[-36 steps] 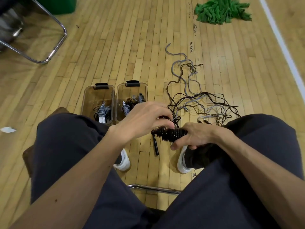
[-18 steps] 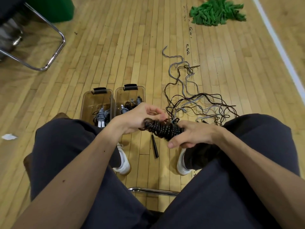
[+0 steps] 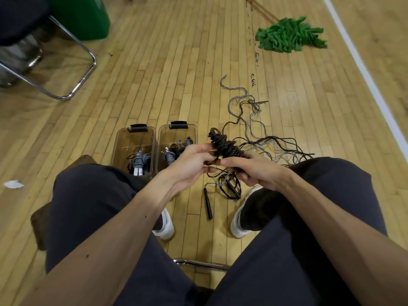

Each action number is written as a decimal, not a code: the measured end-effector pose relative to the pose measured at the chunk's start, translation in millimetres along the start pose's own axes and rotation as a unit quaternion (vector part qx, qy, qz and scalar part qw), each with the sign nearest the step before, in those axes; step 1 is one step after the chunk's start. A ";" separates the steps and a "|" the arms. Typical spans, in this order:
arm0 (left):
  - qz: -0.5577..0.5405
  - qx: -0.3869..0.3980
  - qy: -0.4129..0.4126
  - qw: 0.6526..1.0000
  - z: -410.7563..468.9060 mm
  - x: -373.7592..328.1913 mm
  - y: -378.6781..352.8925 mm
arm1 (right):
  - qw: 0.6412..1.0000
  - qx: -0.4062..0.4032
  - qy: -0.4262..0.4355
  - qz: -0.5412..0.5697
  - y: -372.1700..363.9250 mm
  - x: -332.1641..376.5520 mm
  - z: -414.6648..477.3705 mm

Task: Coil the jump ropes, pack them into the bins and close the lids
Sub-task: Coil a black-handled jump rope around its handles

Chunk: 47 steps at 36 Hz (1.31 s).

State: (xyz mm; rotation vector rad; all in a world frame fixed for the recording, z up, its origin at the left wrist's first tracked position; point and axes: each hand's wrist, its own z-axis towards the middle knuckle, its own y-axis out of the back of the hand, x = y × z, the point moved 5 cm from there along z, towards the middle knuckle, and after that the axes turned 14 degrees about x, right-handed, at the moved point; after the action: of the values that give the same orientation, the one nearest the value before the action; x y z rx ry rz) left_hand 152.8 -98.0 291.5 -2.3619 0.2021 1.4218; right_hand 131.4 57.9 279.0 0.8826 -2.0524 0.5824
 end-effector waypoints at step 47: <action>0.188 -0.224 0.227 0.929 172.7 139.5 294.5 | 0.965 -0.021 -0.095 -0.241 10.4 -61.2 347.5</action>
State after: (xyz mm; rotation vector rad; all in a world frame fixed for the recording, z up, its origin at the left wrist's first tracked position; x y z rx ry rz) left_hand -13.5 -292.2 25.6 -3.1552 0.5273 1.1305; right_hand -22.8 -140.6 31.2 1.4003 -1.9033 0.1911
